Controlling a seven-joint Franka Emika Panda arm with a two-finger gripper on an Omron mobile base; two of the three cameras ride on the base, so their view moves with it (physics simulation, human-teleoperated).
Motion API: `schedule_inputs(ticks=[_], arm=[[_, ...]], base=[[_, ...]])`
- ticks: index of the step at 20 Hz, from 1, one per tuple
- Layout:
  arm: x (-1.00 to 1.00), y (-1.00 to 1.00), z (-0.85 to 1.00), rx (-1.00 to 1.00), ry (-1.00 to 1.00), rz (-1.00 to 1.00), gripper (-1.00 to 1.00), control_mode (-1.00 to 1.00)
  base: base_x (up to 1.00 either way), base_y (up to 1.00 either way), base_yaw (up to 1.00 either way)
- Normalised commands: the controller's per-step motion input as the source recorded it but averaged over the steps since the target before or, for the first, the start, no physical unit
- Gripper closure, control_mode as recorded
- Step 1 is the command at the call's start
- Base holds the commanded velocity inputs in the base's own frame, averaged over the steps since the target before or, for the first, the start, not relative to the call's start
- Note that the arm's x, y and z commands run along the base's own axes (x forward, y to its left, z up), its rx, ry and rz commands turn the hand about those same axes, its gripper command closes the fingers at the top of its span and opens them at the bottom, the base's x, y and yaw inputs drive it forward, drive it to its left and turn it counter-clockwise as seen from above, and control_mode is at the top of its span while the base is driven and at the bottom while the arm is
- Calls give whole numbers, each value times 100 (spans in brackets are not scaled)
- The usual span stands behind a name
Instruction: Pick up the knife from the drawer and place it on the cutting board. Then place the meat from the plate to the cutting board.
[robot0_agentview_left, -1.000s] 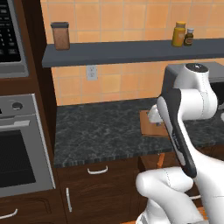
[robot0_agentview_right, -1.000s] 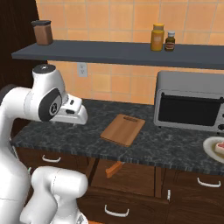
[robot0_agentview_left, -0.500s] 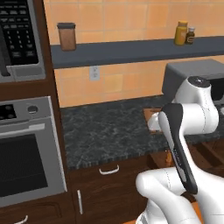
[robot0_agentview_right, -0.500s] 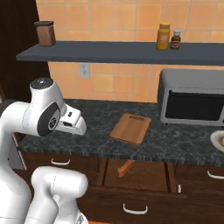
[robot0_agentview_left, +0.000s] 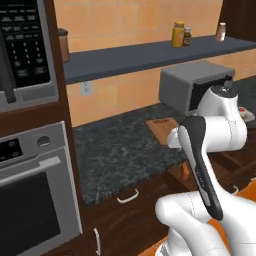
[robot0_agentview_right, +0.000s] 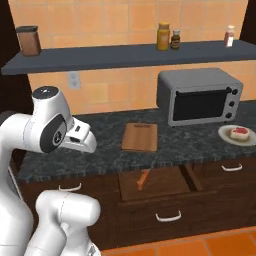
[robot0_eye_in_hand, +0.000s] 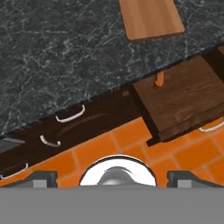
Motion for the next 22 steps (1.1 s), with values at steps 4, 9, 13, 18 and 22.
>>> schedule_inputs(ticks=[4,9,13,18,22], arm=[[0,0,0,0,0,0,-100,100],[0,0,0,0,0,0,-100,100],[0,0,0,0,0,0,-100,100],[0,0,0,0,0,0,-100,100],[0,0,0,0,0,0,-100,100]], base=[[25,48,-57],[43,65,-47],[44,46,-29],[2,0,-4],[10,2,-27]])
